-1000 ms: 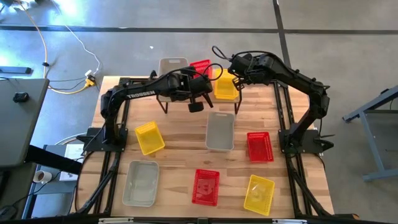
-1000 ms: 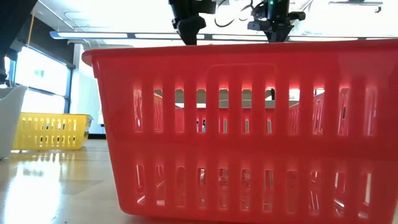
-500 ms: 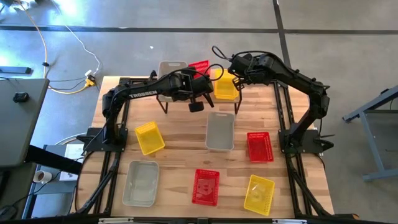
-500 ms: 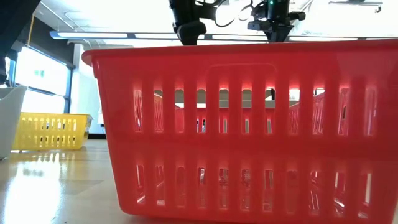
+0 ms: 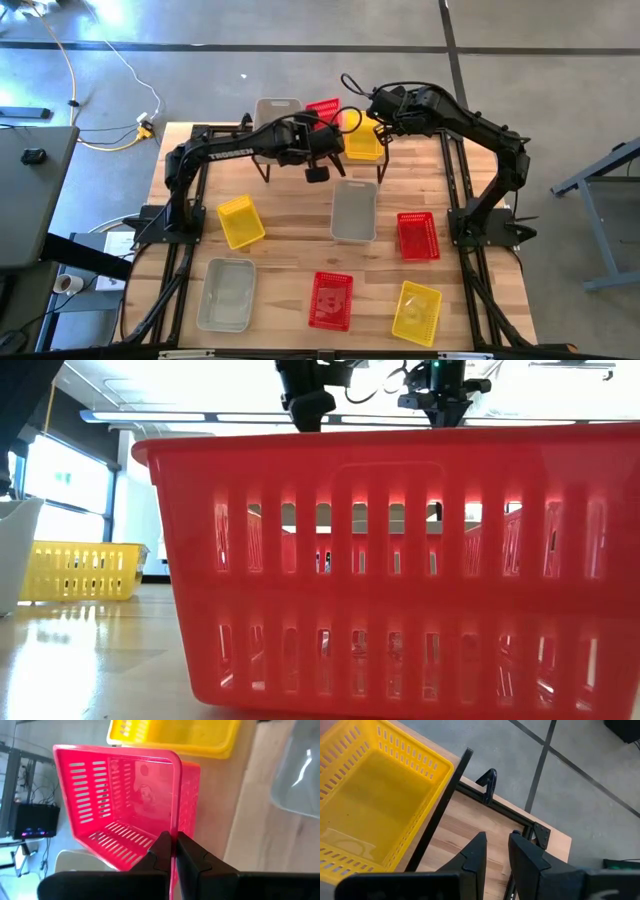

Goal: Stack baskets on shelf by color
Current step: Put the top red bin on the shelf

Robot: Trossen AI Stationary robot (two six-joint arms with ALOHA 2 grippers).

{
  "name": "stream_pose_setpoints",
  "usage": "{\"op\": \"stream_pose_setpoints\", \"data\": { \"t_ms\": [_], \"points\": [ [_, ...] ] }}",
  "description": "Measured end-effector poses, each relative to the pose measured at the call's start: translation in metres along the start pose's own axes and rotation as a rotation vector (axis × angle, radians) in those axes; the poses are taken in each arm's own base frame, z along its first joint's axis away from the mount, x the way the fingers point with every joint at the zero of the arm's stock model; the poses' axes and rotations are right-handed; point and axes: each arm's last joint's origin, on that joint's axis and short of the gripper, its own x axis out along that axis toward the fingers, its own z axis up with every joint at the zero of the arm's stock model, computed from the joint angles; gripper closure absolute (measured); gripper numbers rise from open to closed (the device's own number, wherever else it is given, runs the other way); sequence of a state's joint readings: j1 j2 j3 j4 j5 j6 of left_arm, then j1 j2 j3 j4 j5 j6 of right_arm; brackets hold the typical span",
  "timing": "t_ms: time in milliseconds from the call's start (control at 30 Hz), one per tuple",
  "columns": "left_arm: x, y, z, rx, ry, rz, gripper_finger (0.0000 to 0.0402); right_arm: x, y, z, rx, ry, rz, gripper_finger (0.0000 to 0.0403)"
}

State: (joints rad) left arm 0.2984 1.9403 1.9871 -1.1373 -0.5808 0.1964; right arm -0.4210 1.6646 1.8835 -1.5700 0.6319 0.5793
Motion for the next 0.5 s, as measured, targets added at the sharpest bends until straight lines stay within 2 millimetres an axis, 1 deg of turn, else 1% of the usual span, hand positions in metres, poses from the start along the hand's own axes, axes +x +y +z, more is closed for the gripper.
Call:
{"op": "stream_pose_setpoints", "data": {
  "t_ms": [200,500],
  "points": [
    [0.0035,0.0042,-0.0015,-0.007,0.01,-0.006,0.0401,0.0,0.0,0.0,0.0,0.0,0.0,0.0334],
    [0.0041,0.0043,-0.002,-0.007,0.011,-0.033,0.0401,0.0,0.0003,-0.0002,-0.001,0.006,0.009,0.0334]
  ]
}}
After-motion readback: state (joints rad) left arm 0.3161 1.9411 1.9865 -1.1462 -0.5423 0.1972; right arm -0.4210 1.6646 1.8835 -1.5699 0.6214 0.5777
